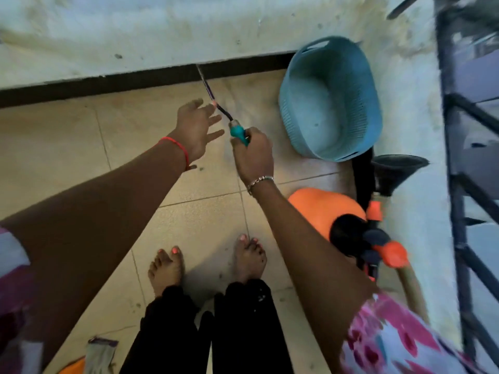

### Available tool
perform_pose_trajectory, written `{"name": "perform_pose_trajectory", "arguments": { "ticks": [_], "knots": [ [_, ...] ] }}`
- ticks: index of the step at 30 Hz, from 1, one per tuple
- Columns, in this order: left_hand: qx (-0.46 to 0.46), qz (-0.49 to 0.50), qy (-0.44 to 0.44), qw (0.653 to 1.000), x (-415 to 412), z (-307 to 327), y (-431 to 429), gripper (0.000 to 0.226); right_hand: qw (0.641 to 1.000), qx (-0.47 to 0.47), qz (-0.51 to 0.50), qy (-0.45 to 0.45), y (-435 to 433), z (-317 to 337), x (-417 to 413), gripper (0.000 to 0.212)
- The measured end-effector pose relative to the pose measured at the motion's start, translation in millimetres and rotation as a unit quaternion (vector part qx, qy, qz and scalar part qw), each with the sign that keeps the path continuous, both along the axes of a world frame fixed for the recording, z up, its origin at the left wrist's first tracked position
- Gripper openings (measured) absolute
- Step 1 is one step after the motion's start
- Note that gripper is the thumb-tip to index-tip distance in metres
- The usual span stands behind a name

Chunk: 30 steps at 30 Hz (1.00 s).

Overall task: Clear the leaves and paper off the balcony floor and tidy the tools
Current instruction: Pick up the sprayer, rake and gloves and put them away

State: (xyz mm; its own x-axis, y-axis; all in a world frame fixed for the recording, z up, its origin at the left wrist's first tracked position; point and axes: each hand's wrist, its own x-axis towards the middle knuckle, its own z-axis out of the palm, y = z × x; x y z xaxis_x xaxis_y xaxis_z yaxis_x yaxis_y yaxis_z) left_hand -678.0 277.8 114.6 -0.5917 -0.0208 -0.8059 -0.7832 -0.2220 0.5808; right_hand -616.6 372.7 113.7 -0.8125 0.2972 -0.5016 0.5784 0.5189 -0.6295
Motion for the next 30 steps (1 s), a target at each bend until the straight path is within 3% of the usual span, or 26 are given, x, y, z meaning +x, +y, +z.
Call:
{"name": "perform_pose_trajectory", "arguments": {
  "ticks": [4, 6, 9, 14, 18, 24, 30],
  "knots": [
    [0.029, -0.033, 0.001, 0.999, -1, 42, 52, 0.02, 0.989, -0.084, -0.119, -0.01, 36, 44, 10, 0.036],
    [0.034, -0.046, -0.004, 0.998, -3, 55, 75, 0.014, 0.985, -0.094, -0.136, -0.05, 65, 57, 12, 0.031],
    [0.072, -0.068, -0.012, 0.995, -6, 65, 103, 0.019, 0.99, -0.041, -0.13, -0.045, 105, 62, 15, 0.028],
    [0.035, -0.149, -0.031, 0.988, -5, 65, 132, 0.041, 0.984, 0.027, -0.171, -0.045, 142, 45, 3, 0.022],
    [0.015, -0.184, -0.028, 0.982, -1, 54, 126, 0.044, 0.988, 0.096, -0.102, -0.071, 153, 23, -16, 0.03],
    [-0.019, -0.212, -0.036, 0.976, 2, 42, 92, 0.041, 0.976, 0.147, 0.098, -0.129, 142, -4, -31, 0.035],
    [-0.036, -0.193, -0.037, 0.98, 1, 44, 58, 0.039, 0.964, 0.143, 0.124, -0.187, 144, 7, -19, 0.041]
  ]
}}
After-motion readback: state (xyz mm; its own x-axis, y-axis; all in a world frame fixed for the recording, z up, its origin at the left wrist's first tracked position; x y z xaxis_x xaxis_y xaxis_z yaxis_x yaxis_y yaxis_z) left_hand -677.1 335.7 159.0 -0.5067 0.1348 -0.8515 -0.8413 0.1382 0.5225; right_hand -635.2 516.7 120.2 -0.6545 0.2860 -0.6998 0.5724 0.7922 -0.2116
